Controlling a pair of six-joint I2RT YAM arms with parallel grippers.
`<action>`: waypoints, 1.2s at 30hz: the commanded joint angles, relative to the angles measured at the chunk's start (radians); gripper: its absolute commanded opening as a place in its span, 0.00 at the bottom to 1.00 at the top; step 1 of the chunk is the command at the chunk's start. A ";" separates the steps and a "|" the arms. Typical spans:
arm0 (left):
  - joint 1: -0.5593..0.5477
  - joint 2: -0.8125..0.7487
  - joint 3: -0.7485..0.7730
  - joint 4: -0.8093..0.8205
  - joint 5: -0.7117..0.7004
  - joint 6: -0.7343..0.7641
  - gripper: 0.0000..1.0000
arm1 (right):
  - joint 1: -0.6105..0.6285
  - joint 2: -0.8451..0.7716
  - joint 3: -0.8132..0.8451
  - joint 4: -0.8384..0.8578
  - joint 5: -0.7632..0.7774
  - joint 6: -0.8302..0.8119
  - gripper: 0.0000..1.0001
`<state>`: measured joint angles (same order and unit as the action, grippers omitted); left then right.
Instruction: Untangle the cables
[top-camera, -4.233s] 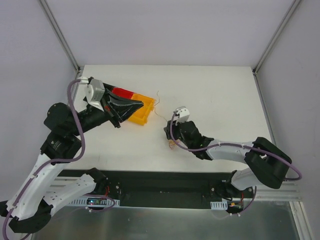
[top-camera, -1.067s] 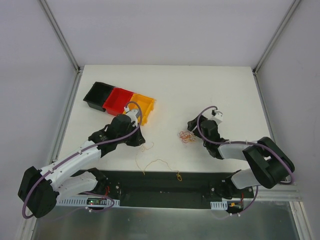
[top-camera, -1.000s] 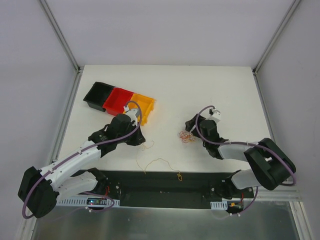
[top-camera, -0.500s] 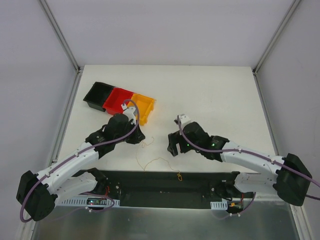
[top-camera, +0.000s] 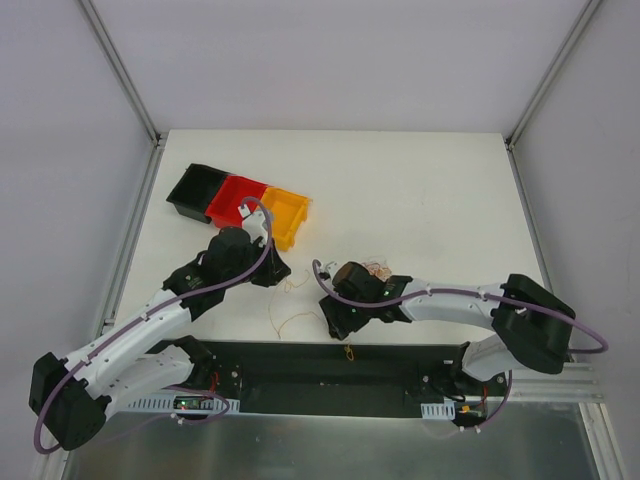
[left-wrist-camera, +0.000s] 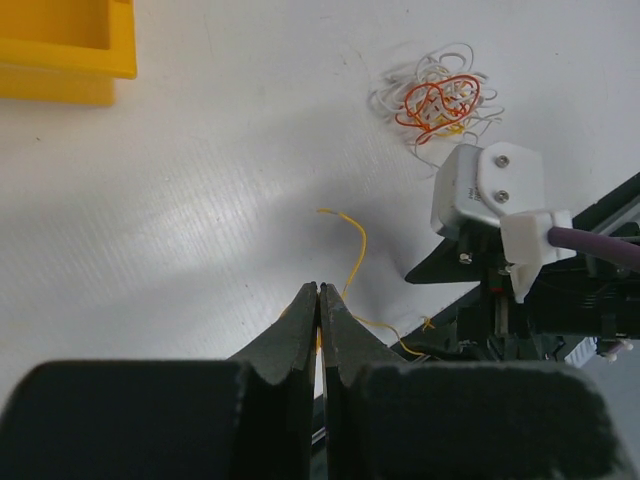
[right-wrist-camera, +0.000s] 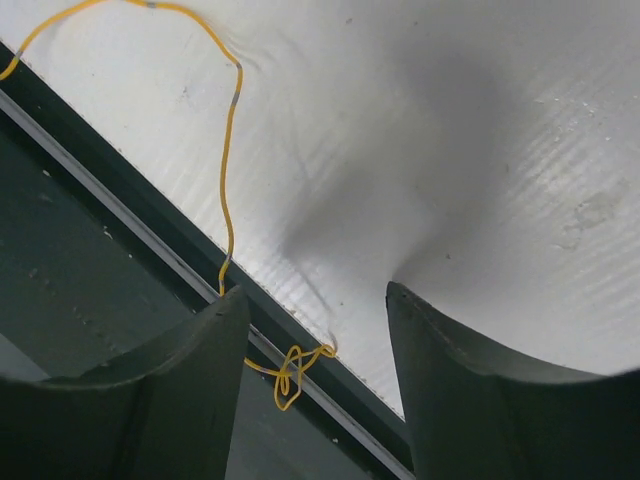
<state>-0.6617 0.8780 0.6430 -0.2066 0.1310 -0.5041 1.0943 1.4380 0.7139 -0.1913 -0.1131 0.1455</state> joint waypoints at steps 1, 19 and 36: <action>-0.006 -0.022 0.033 0.009 0.032 0.015 0.00 | 0.012 0.044 0.051 0.026 0.001 0.045 0.52; -0.006 -0.043 0.044 -0.017 0.009 0.027 0.00 | -0.011 -0.068 0.135 -0.071 -0.048 -0.045 0.68; -0.006 -0.053 -0.026 0.012 0.071 -0.036 0.00 | -0.176 0.050 0.058 0.512 0.054 0.224 0.01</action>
<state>-0.6617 0.8230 0.6483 -0.2276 0.1799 -0.5095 1.0492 1.5208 0.7967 -0.0200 -0.0189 0.2527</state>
